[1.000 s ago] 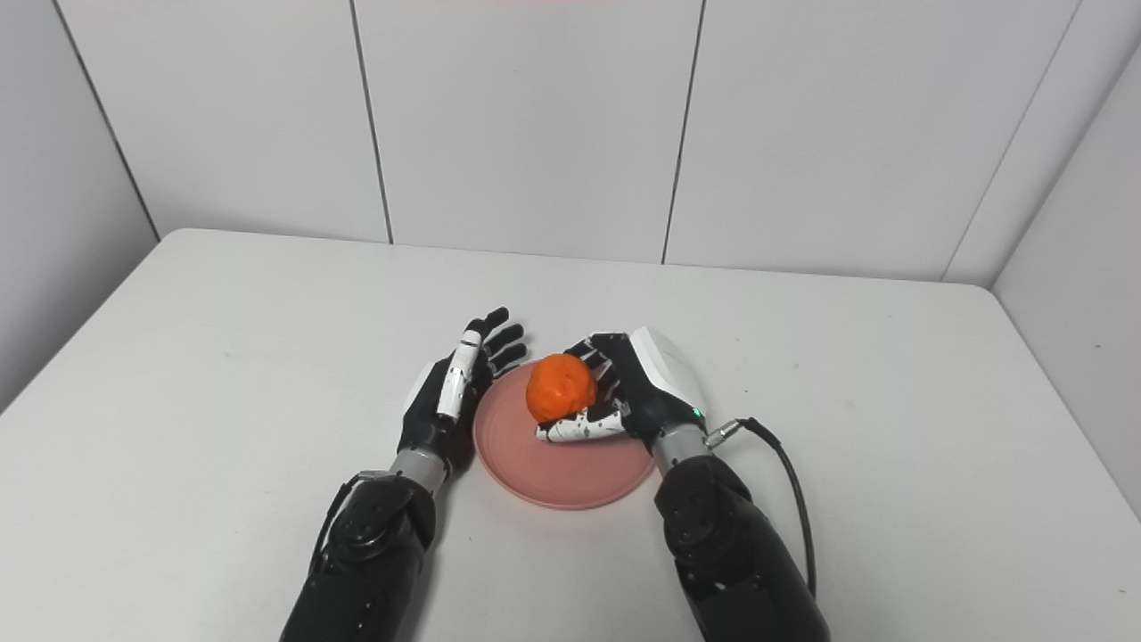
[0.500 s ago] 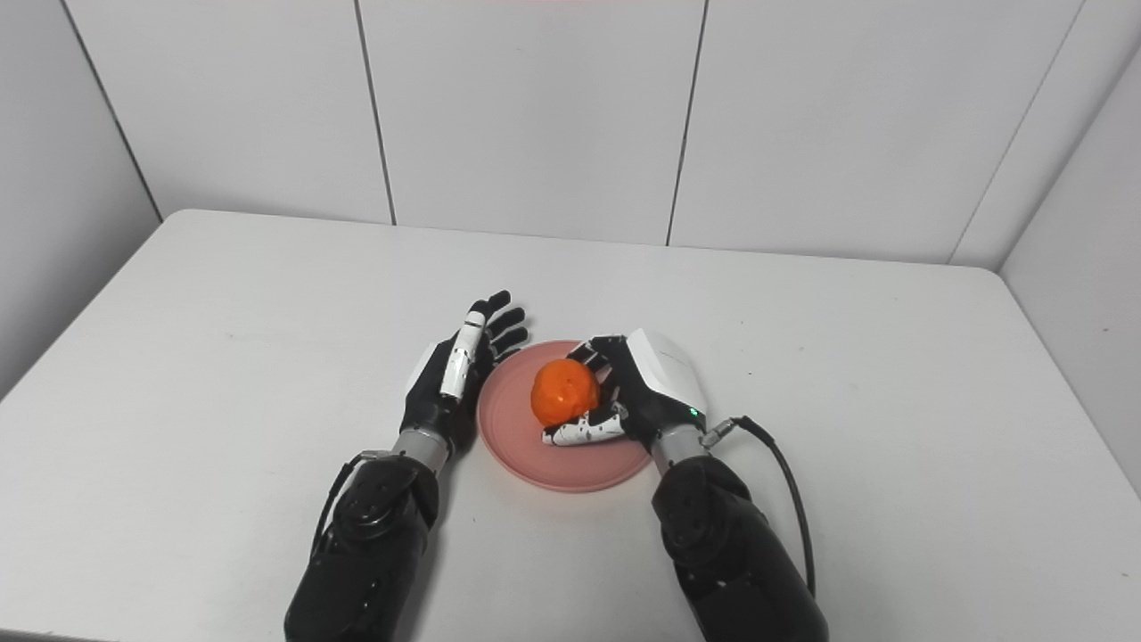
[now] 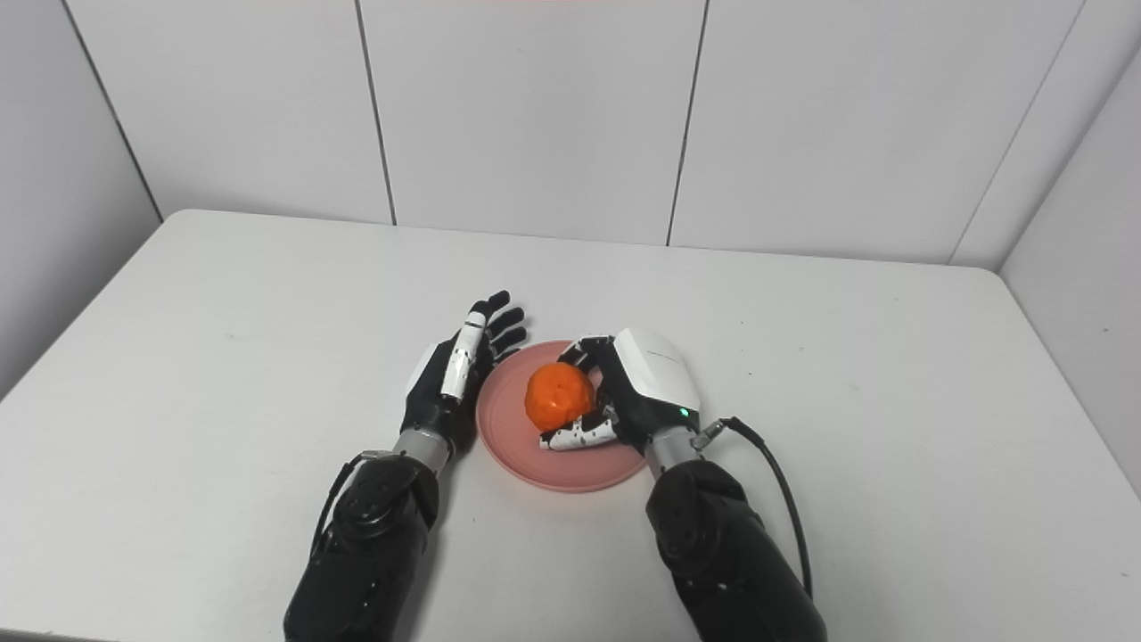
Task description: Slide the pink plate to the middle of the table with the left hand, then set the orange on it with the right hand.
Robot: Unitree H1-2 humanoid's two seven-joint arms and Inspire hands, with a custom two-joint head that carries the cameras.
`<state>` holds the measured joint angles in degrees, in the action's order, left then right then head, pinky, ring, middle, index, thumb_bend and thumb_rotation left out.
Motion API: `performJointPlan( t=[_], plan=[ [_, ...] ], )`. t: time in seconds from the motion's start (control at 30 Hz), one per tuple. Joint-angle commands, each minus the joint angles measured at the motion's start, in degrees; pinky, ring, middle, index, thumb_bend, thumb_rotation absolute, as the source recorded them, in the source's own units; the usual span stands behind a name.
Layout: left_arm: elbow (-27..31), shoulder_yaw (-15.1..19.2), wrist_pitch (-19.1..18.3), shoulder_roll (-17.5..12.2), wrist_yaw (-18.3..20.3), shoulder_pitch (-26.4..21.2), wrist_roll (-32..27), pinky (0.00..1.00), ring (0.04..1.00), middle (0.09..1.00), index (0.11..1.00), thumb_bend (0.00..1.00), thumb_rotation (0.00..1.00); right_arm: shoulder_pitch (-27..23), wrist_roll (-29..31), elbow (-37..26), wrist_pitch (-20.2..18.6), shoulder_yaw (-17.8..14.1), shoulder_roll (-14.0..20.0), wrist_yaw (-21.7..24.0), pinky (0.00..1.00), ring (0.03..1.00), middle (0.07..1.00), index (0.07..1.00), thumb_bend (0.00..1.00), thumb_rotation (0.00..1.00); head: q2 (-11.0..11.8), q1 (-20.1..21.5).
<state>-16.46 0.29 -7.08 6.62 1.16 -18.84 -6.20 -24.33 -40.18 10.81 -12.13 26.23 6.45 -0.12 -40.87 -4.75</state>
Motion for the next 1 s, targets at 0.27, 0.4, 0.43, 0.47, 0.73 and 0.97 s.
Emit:
performJointPlan(
  t=[0.27,0.4,0.43,0.47,0.73,0.97],
  plan=[
    [0.78,-0.50,-0.23,-0.11,0.09,-0.80,0.61,0.88,0.889,0.894,0.891,0.37,1.00,-2.36,-2.33,-1.34,1.38,1.19,0.41,1.82,0.44,0.551,0.627,0.494,0.52,0.15,0.15,0.30],
    [0.43,-0.36,0.07,-0.12,0.33,-0.88,0.29,0.88,0.888,0.893,0.891,0.37,1.00,-2.58,-2.53,-2.38,0.18,1.36,0.74,4.01,0.57,0.691,0.753,0.712,0.73,0.25,0.26,0.37],
    [0.38,-0.36,0.07,-0.14,0.36,-0.89,0.27,0.89,0.888,0.891,0.891,0.37,1.00,-2.55,-2.26,-2.64,0.38,1.19,0.77,4.55,0.60,0.719,0.783,0.755,0.76,0.27,0.26,0.37],
    [0.37,-0.38,0.06,-0.17,0.38,-0.90,0.29,0.89,0.888,0.890,0.891,0.37,1.00,-2.54,-1.92,-2.95,0.44,1.01,0.79,5.23,0.61,0.727,0.792,0.770,0.77,0.27,0.26,0.37],
    [0.22,-0.59,0.45,-0.39,0.40,-0.96,0.61,0.88,0.895,0.893,0.893,0.36,1.00,-2.70,-1.68,-6.30,-1.05,0.49,0.79,10.59,0.82,0.877,0.914,0.930,0.85,0.37,0.46,0.67],
    [0.15,-0.73,0.57,-0.56,0.43,-0.99,0.53,0.89,0.903,0.901,0.896,0.36,1.00,-2.86,-0.55,-7.84,0.35,-0.81,1.19,11.66,0.87,0.908,0.939,0.965,0.91,0.48,0.55,0.94]
  ],
)
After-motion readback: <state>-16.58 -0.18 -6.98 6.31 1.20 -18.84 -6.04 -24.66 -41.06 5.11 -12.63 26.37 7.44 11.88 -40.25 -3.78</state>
